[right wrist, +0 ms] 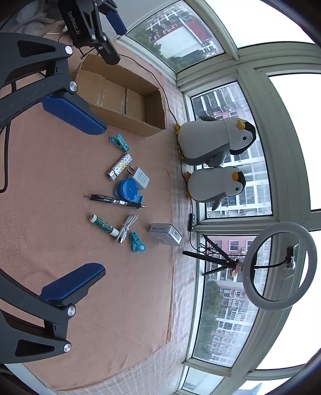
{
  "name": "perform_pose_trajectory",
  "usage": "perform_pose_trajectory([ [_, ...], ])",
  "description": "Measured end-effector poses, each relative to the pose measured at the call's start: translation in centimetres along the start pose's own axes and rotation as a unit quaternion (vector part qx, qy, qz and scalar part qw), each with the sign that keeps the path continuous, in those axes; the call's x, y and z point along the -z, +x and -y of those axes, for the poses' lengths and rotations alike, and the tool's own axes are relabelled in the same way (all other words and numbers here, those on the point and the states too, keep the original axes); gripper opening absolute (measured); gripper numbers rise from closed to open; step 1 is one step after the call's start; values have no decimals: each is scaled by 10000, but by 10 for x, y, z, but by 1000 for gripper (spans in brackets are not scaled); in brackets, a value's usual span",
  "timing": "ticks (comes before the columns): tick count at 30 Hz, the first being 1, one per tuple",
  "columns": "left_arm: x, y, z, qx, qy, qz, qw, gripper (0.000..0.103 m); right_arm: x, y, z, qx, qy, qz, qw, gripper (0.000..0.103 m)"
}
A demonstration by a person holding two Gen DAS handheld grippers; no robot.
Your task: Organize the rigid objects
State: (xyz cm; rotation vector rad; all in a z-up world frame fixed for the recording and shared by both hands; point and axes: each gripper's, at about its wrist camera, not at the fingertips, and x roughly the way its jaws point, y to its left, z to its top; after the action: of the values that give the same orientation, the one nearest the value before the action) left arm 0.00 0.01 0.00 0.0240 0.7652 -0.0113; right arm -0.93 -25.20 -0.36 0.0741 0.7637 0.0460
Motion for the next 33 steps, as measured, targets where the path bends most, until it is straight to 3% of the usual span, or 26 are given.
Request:
perform_pose_trajectory([
  [33, -5, -7, 5, -37, 19, 84, 10000, 103, 1, 2, 1, 3, 47, -78, 10000, 103],
])
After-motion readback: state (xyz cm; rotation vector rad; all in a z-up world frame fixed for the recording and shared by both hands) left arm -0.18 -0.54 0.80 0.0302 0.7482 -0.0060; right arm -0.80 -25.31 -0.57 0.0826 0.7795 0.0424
